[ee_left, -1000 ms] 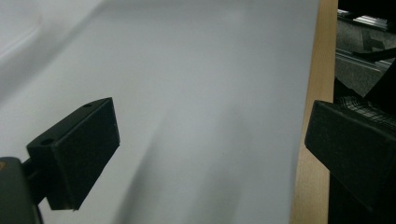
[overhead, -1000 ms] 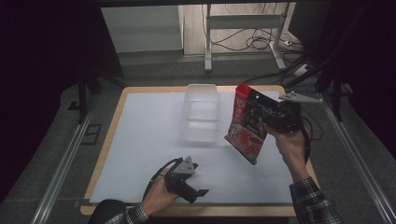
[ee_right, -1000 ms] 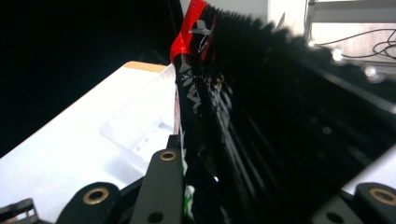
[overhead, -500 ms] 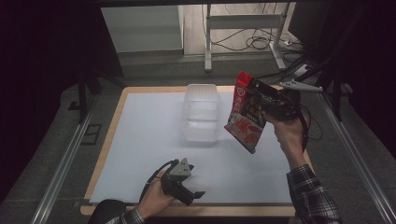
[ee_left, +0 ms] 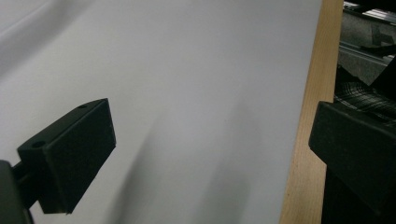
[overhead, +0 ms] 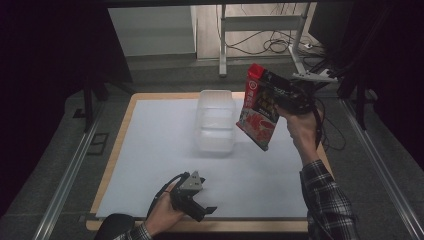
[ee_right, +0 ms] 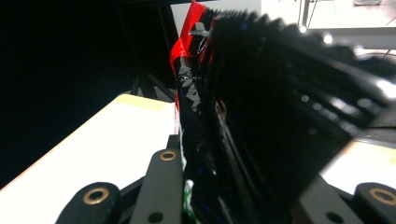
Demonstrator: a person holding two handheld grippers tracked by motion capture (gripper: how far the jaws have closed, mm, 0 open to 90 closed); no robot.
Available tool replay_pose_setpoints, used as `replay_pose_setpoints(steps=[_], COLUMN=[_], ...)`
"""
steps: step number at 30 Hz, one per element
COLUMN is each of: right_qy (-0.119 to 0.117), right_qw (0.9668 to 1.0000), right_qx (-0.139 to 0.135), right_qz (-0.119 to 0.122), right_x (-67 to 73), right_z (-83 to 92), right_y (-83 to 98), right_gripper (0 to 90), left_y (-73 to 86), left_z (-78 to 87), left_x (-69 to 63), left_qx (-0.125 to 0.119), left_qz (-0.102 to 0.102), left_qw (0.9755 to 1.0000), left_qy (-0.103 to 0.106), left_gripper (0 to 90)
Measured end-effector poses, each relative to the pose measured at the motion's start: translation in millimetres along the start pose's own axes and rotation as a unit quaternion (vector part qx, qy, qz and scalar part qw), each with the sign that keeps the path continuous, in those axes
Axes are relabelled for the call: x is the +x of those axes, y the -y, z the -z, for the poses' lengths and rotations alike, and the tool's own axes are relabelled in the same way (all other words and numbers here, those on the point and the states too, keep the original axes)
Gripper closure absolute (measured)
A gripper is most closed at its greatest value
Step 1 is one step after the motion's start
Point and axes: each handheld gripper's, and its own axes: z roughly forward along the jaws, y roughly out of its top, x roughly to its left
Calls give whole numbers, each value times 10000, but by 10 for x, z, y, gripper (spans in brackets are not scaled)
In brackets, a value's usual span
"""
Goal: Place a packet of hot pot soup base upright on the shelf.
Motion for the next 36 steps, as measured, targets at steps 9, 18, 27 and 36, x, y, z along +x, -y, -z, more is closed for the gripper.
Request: replay_pose_setpoints(steps=[9, 18, 27, 36], right_qy=[-74, -216, -393, -565], right_qw=[9999, 9997, 9991, 9981], right_qx=[-69, -83, -55, 11], right_qz=[83, 93, 173, 260], right_x=[75, 164, 318, 476], right_z=[-252, -483, -792, -1026], right_y=[-138, -170, -142, -83], right_gripper=[746, 746, 746, 745], left_y=[2, 1, 5, 6], left_z=[-30, -17, -24, -23], left_x=[-28, -4, 9, 7], left_qx=[-72, 74, 100, 97], left_qz=[80, -77, -76, -68], left_qw=[9999, 9999, 9999, 9999], left_qy=[-26, -53, -44, -42], left_gripper=[4, 4, 4, 4])
